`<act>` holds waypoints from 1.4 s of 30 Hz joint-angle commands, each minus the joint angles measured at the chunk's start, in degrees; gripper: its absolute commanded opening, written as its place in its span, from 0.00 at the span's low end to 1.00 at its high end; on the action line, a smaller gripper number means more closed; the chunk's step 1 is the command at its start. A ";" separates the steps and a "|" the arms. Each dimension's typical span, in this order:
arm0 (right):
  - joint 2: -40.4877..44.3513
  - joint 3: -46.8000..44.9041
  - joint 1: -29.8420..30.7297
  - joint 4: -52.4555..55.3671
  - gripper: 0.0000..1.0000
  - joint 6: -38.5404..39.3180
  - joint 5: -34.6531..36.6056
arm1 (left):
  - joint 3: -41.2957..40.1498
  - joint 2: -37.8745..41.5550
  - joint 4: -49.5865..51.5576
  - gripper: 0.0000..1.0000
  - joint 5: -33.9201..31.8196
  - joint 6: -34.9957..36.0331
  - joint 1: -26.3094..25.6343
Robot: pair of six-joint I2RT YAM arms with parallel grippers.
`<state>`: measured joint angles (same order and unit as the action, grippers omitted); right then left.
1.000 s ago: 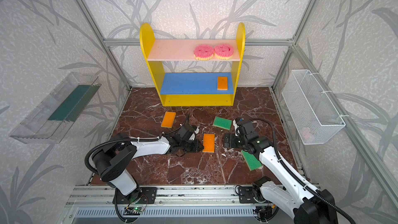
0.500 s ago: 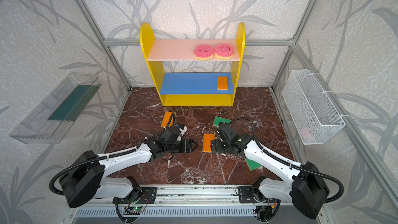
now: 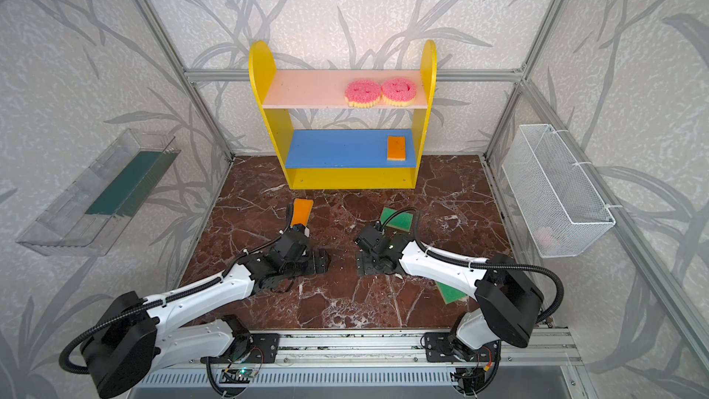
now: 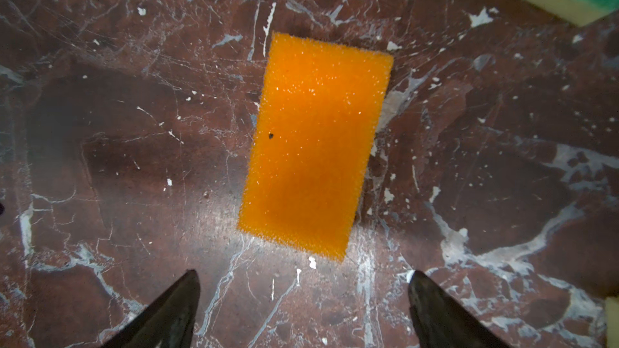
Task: Arrange cleaning sponges on a shelf
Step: Pick up the cleaning sponge at the center of the table.
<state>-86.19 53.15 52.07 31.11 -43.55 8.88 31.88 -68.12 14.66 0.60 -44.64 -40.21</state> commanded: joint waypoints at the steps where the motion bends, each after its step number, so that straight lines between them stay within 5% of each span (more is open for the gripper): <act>1: -1.61 1.31 0.87 0.14 0.95 -2.32 2.47 | 1.52 -1.49 3.31 0.99 -0.27 0.07 0.28; 22: -11.28 3.89 2.50 -1.14 0.94 -3.74 3.48 | -4.98 5.53 0.92 0.99 -4.04 3.16 0.39; 42: -12.81 1.99 2.75 -1.17 0.65 -2.20 3.55 | -5.32 5.36 -0.59 0.99 -2.24 2.72 0.48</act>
<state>-98.87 55.86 54.48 28.93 -46.28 11.55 27.24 -63.42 14.57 -1.32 -41.60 -40.01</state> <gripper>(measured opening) 0.659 0.994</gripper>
